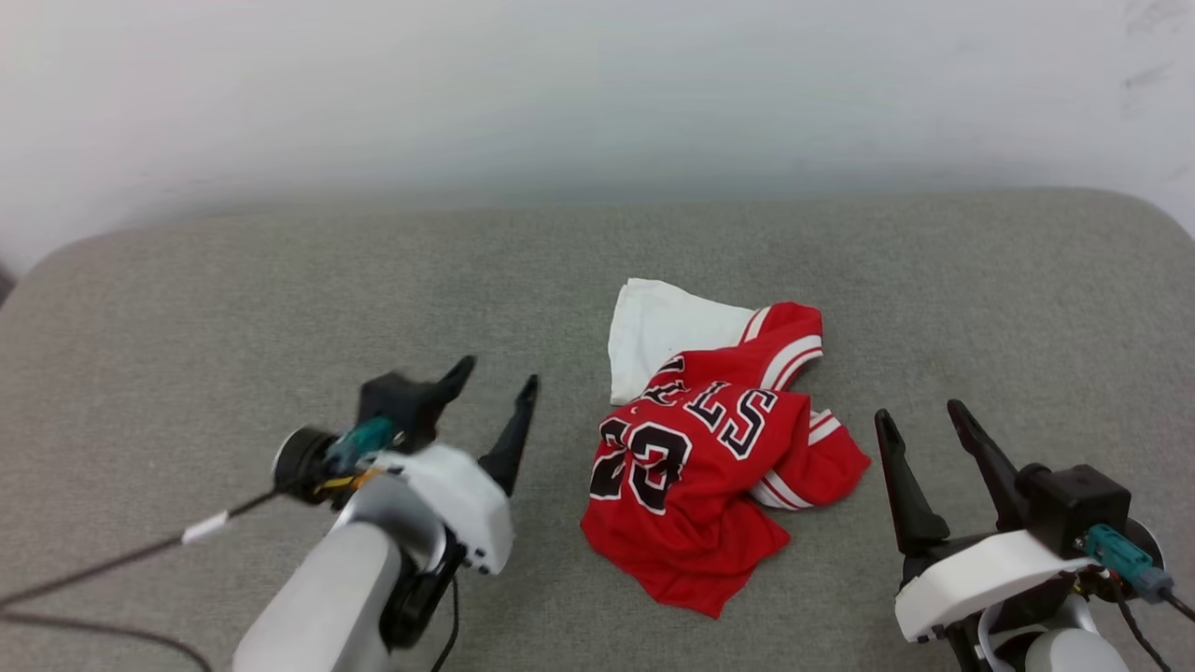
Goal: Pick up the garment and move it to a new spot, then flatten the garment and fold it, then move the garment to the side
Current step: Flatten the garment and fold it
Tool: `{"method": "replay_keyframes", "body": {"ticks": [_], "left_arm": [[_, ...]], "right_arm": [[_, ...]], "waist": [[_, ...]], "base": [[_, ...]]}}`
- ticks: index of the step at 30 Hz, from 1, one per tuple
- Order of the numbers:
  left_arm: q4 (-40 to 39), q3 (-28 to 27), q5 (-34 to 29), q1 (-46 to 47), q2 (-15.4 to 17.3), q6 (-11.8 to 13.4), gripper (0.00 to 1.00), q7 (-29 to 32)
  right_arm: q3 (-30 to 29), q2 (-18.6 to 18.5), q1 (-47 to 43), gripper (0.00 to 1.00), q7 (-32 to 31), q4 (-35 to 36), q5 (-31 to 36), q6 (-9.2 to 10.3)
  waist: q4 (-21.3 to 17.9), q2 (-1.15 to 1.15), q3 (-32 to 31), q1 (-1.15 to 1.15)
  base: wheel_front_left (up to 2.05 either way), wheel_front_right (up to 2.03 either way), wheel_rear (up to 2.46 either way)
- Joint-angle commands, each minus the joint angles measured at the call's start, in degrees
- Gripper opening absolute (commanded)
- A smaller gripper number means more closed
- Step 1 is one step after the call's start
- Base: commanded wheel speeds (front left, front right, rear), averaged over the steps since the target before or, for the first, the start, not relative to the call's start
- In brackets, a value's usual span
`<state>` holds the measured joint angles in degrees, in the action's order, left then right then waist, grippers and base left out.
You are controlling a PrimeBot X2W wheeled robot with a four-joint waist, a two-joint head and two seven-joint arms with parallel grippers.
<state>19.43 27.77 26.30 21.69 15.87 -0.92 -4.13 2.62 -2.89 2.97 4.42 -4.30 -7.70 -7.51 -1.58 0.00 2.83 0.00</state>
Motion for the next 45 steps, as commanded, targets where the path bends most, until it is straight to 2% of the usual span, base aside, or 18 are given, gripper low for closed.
{"method": "replay_keyframes", "body": {"ticks": [1, 4, 8, 14, 20, 22, 23, 24, 29, 35, 40, 45], "left_arm": [[0.4, 0.5, 0.3, 1.3, -0.1, -0.7, 1.00, 0.8], [3.4, 3.1, 1.3, 5.5, -1.0, -3.7, 1.00, 6.8], [8.0, 7.5, 4.2, 10.5, -1.5, -6.0, 1.00, 16.6], [12.4, 17.3, 12.0, 14.4, -0.4, -6.5, 1.00, 30.5], [14.9, 25.4, 18.6, 15.0, 1.5, -6.6, 1.00, 40.3], [15.5, 27.1, 20.0, 15.3, 1.4, -6.6, 0.44, 42.1], [15.4, 27.9, 20.2, 15.7, 1.3, -6.6, 0.13, 42.3], [15.2, 28.5, 20.1, 16.2, 1.4, -6.6, 0.00, 41.6], [15.1, 27.5, 17.9, 19.5, 2.2, -6.1, 0.00, 33.4], [11.2, 24.8, 15.9, 17.5, 3.8, -2.2, 0.00, 23.3], [3.6, 23.3, 16.5, 10.4, 7.9, 2.3, 0.00, 19.6], [-5.5, 24.2, 18.3, -0.4, 12.0, 6.7, 0.00, 20.2]], "right_arm": [[0.0, 0.0, 0.9, 1.00, 0.0, 0.0, 0.0, 0.04], [0.3, 0.0, 1.6, 1.00, 0.2, -0.2, -0.2, 0.04], [0.4, 0.0, 2.6, 1.00, 0.7, -0.7, -0.4, 0.04], [1.3, 0.0, 4.1, 1.00, 1.7, -2.3, -1.0, 0.04], [1.6, 0.0, 5.2, 1.00, 2.8, -3.9, -1.8, 0.03], [1.8, 0.0, 5.5, 1.00, 3.1, -4.3, -1.9, 0.03], [1.8, 0.0, 5.6, 1.00, 3.2, -4.4, -2.0, 0.03], [1.8, 0.0, 5.7, 1.00, 3.1, -4.5, -2.0, 0.03], [1.4, 0.0, 5.9, 1.00, 3.4, -5.3, -2.1, 0.03], [0.7, 0.0, 4.2, 1.00, 3.3, -5.9, -2.0, 0.03], [-0.1, 0.0, 2.9, 1.00, 3.1, -5.8, -1.7, 0.03], [-0.9, 0.0, 1.4, 1.00, 2.2, -5.2, -1.1, 0.03]], "waist": [[-0.7, 0.00, 1.0, 0.00], [-1.9, 0.00, 2.5, 0.00], [-3.3, 0.00, 4.7, 0.00], [-5.4, 0.00, 7.1, 0.00], [-6.2, 0.00, 8.3, 0.00], [-6.2, 0.00, 8.6, 0.00], [-6.2, 0.00, 8.6, 0.00], [-6.1, 0.00, 8.7, 0.00], [-5.1, 0.00, 8.0, 0.00], [-2.6, 0.00, 5.4, 0.00], [-0.3, 0.00, 3.3, 0.00], [1.8, 0.00, 1.3, 0.00]], "base": [[0.00, 0.00, 0.00], [0.00, 0.00, 0.00], [0.00, 0.00, 0.00], [0.00, 0.00, 0.00], [0.00, 0.00, 0.00], [0.00, 0.00, 0.00], [0.00, 0.00, 0.00], [0.00, 0.00, 0.00], [0.00, 0.00, 0.00], [0.00, 0.00, 0.00], [0.00, 0.00, 0.00], [0.00, 0.00, 0.00]]}}
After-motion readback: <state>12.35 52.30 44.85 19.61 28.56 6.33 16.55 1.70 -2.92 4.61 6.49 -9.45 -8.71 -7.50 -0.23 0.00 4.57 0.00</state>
